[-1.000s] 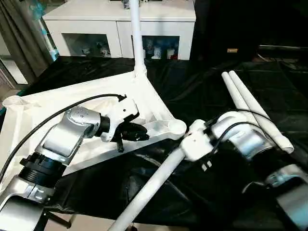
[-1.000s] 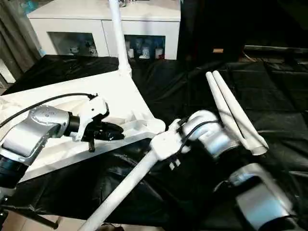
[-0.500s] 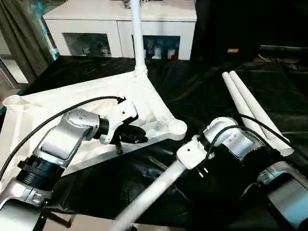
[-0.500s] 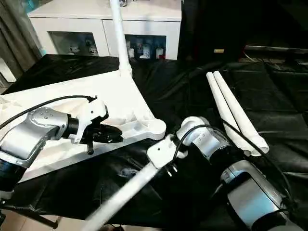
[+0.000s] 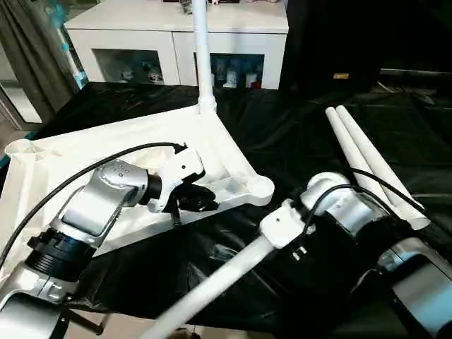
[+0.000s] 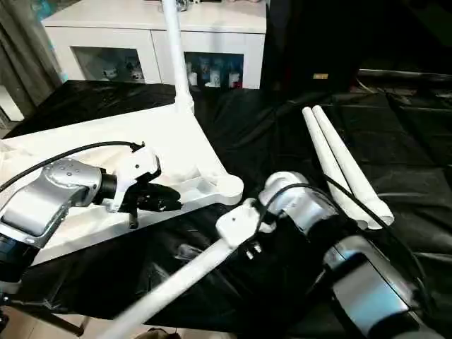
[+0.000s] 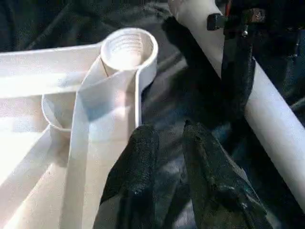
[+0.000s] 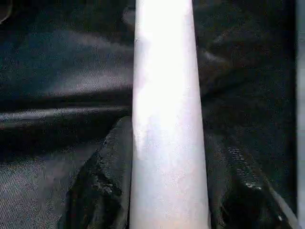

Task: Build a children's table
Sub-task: Pick table leg

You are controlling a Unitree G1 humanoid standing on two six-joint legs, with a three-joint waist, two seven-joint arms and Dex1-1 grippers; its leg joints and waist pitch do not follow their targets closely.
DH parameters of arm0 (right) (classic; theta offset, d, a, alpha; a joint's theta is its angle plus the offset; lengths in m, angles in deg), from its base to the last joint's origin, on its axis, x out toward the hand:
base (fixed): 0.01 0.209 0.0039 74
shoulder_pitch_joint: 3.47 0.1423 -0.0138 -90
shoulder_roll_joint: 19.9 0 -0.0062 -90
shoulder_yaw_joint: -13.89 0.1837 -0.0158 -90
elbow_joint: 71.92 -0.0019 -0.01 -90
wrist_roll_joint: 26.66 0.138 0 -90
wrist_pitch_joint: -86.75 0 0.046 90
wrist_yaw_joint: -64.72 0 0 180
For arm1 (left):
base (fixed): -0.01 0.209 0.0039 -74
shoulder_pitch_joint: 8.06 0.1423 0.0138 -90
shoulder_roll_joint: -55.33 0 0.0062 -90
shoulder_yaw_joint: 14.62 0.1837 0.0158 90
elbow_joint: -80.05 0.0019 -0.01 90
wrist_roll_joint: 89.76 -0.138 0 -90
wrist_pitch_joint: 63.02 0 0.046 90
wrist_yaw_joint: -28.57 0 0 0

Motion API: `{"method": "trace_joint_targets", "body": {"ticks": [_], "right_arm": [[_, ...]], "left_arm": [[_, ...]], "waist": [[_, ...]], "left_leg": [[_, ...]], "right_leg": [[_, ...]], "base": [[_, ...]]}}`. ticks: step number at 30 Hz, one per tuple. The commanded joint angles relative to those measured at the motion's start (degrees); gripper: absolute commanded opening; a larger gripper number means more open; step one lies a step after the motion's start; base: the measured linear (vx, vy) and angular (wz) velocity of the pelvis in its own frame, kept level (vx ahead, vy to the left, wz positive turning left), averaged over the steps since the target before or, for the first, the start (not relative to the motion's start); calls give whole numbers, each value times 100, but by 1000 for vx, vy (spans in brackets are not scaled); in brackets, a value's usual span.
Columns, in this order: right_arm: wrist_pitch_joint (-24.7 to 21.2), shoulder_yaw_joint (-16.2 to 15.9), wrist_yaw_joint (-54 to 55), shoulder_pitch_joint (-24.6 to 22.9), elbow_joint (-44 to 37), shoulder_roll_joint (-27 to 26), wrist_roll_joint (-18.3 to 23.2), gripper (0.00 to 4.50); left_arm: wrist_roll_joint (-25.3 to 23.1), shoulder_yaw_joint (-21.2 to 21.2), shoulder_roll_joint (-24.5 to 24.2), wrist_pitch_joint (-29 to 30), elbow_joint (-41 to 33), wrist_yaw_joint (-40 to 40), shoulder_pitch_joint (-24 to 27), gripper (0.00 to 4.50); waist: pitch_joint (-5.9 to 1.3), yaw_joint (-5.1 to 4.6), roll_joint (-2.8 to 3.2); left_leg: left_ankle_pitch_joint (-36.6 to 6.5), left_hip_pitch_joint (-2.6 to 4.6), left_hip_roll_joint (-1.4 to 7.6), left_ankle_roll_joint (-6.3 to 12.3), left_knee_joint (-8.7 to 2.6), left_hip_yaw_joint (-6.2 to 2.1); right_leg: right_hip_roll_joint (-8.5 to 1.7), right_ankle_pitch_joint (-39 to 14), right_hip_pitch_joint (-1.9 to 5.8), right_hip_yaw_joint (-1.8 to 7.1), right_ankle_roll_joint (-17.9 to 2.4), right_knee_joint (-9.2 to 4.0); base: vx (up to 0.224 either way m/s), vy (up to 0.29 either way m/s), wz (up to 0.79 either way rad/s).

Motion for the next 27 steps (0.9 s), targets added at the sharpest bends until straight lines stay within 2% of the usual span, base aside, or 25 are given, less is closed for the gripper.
{"method": "trace_joint_targets", "body": {"ticks": [1,2,3,4,5,6,7,8,9,10,12,13,16,21,22,24,27], "right_arm": [[-148,274,-217,-164,-436,237,419,170],[-221,366,-290,-238,-637,357,580,170],[-255,406,-315,-267,-723,406,643,170],[-331,511,-369,-329,-929,525,786,170],[-366,555,-395,-355,-1015,577,848,170],[-499,653,-427,-400,-1167,640,984,170],[-499,653,-427,-400,-1167,640,984,170],[-720,812,-471,-482,-1408,752,1204,170],[-800,873,-486,-517,-1502,804,1287,170],[-934,960,-467,-562,-1636,864,1375,170],[-1190,1090,-383,-646,-1867,970,1473,170],[-1267,1155,-325,-677,-1910,999,1507,170],[-1472,1318,-168,-751,-1998,1033,1671,170],[-1869,1557,41,-895,-2292,1027,1923,170],[-2074,1648,138,-979,-2459,1036,2013,170],[-2224,1720,215,-1059,-2588,1038,2073,170],[-2419,1858,385,-1190,-2765,997,2225,170]], "left_arm": [[177,-362,160,-85,25,268,-66,110],[251,-550,291,-138,134,445,-140,110],[276,-620,335,-165,182,511,-174,110],[323,-758,403,-237,299,633,-253,110],[344,-810,425,-257,343,673,-284,110],[390,-874,442,-271,371,693,-311,110],[390,-874,442,-271,371,693,-311,110],[436,-999,489,-333,458,806,-372,110],[442,-1060,519,-376,513,885,-405,110],[484,-1189,585,-476,624,1003,-466,110],[534,-1436,712,-599,838,1263,-594,110],[503,-1547,763,-766,990,1466,-689,110],[451,-1848,906,-1114,1376,2057,-973,110],[543,-2331,1064,-1348,2020,2800,-1361,110],[569,-2511,1101,-1466,2347,3059,-1470,110],[597,-2633,1116,-1578,2581,3213,-1517,110],[567,-2665,1097,-1639,2764,3295,-1492,110]], "waist": [[-422,5,-18],[-438,48,45],[-436,30,-6],[-437,37,9],[-433,31,-6],[-445,35,7],[-436,24,-16],[-433,19,-7],[-436,30,-16],[-435,19,4],[-444,33,-12],[-443,36,34],[-443,45,-4],[-446,63,-12],[-457,71,-9],[-462,90,-11],[-482,120,-2]], "left_leg": [[-2096,168,284,244,-465,-178],[-2075,209,287,256,-438,-175],[-2016,175,272,312,-444,-162],[-1980,157,266,345,-442,-169],[-1978,148,257,357,-439,-168],[-1985,160,266,359,-436,-177],[-1954,144,259,381,-434,-179],[-1945,136,256,382,-438,-183],[-1948,162,259,392,-430,-179],[-1940,154,259,391,-430,-183],[-1908,166,252,384,-416,-173],[-1896,160,253,384,-424,-181],[-1958,157,249,378,-420,-185],[-1791,127,228,424,-401,-183],[-1741,136,227,440,-394,-180],[-1639,117,221,484,-388,-180],[-1566,133,245,505,-389,-184]], "right_leg": [[-274,-1641,219,219,-1412,-419],[-284,-1522,207,233,-1438,-409],[-263,-1415,241,219,-1458,-425],[-264,-1389,250,210,-1445,-417],[-264,-1429,257,206,-1422,-425],[-274,-1463,252,203,-1416,-416],[-281,-1528,266,198,-1403,-422],[-283,-1570,268,194,-1394,-426],[-280,-1643,257,198,-1348,-447],[-278,-1666,253,194,-1353,-441],[-270,-1644,250,190,-1343,-451],[-267,-1604,256,186,-1346,-446],[-280,-1669,250,170,-1294,-466],[-272,-1597,268,155,-1242,-464],[-274,-1562,263,157,-1226,-465],[-272,-1462,276,151,-1231,-460],[-283,-1337,259,149,-1263,-444]], "base": [[0,0,0],[0,0,0],[0,0,0],[0,0,0],[0,0,0],[0,0,0],[0,0,0],[0,0,0],[0,0,0],[0,0,0],[0,0,0],[0,0,0],[0,0,0],[0,0,0],[0,0,0],[0,0,0],[0,0,0]]}}
